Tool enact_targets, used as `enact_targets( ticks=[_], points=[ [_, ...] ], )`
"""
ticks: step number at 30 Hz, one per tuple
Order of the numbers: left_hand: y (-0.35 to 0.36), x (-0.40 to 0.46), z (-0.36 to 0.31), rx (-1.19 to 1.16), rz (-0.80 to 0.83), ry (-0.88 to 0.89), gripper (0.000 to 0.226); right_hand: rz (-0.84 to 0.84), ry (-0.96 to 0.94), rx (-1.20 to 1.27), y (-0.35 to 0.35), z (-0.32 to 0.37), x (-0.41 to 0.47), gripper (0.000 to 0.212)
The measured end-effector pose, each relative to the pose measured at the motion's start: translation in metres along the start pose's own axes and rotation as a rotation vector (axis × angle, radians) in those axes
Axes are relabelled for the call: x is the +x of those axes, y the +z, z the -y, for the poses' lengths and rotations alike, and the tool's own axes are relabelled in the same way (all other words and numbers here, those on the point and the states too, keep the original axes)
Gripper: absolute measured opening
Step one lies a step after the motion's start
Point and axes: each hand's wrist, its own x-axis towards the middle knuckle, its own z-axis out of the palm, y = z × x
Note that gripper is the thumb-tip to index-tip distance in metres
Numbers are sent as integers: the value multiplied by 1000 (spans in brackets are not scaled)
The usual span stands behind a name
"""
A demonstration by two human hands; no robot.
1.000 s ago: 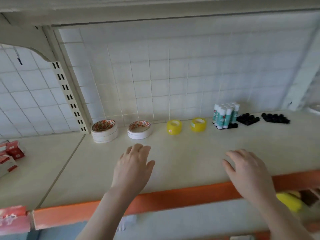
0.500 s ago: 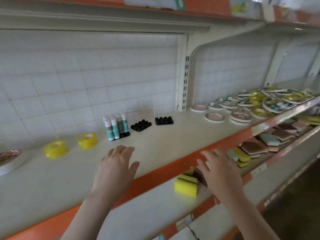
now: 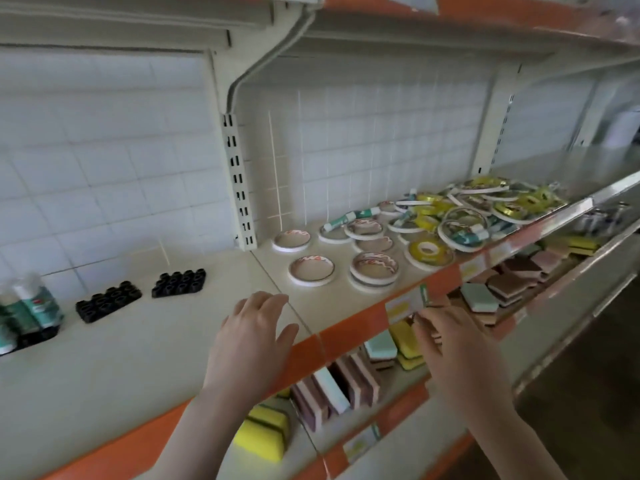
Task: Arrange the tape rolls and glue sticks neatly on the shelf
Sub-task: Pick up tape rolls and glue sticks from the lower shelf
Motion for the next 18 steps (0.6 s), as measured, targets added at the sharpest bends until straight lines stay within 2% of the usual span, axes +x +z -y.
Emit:
enact_targets(
  ticks=[6,12,18],
  points=[
    [54,66,-23,-10,-22,106,32,-55,-23,13,37,-47,59,20],
    [87,106,-55,-34,6,191,41,-68,-70,72,54,-86,99,19],
    [111,120,-84,15,-9,150,39,-27,-166,179,70,-114,137,16]
  ],
)
